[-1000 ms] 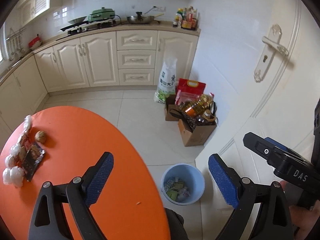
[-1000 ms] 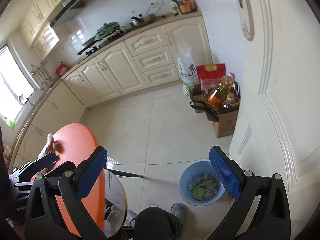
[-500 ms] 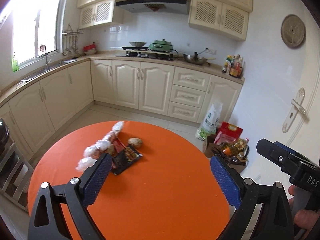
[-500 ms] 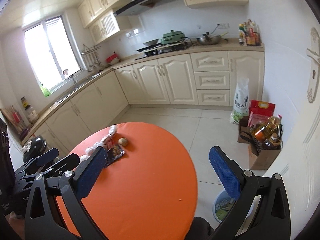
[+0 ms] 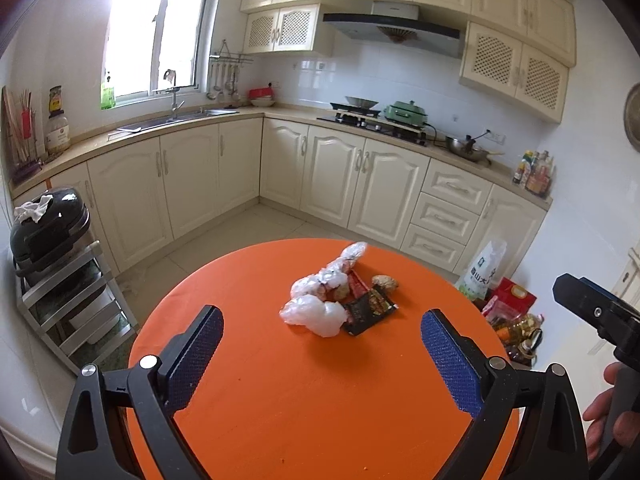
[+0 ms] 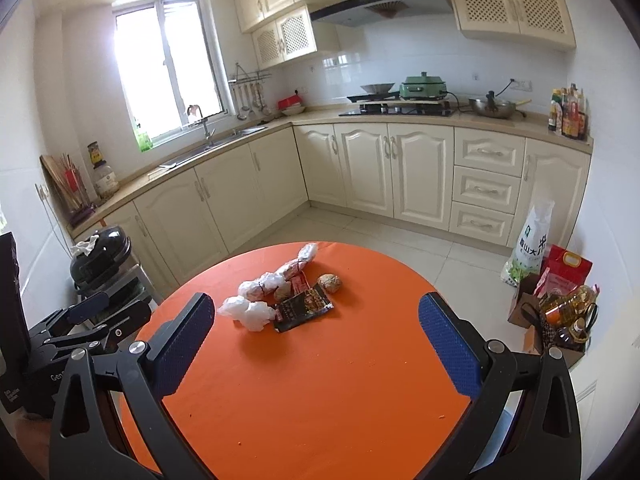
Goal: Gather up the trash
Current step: 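Move both open tools back over the table, then grasp the clear plastic bag with the left tool while the right tool grasps the dark snack packet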
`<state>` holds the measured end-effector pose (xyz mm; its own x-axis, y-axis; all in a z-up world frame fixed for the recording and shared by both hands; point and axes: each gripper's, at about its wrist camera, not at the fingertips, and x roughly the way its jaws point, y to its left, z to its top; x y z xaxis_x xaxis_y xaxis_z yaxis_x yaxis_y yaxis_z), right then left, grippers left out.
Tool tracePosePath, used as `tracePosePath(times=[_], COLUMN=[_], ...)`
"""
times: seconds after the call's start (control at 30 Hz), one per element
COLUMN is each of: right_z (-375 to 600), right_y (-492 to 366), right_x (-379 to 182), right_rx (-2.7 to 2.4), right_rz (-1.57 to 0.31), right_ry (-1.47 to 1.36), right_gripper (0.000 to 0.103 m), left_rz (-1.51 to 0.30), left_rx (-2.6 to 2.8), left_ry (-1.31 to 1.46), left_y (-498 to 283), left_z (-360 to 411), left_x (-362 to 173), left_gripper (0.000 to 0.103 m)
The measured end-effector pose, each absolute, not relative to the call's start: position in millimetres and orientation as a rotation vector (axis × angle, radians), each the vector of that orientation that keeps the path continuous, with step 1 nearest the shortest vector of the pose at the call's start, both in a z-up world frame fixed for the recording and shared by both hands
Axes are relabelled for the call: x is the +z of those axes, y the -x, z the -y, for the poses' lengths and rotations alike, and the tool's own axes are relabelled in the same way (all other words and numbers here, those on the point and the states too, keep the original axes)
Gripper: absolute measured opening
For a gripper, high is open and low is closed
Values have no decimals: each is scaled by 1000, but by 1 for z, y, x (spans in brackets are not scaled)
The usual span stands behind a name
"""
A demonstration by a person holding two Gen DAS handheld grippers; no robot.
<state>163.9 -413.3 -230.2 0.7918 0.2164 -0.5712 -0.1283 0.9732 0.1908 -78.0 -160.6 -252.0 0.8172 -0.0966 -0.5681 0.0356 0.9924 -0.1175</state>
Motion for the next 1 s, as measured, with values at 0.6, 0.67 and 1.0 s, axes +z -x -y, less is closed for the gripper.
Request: tracePosePath(times=[0.6, 0.67, 1.0], right_z=[400, 403, 414], right_y=[-245, -263, -312], right_x=[-314, -333, -381], right_rx=[184, 180, 150], right_rz=[-833, -873, -975], right_ry=[-111, -125, -177], right_gripper=[103, 103, 103], left_rz=[-828, -869, -957], left_rx=[-46, -40, -32], left_ry=[77, 70, 94], left_y=[-87, -130, -270], left_z=[184, 189, 195], left_x=[-286, -291, -319], left_gripper=[97, 97, 86])
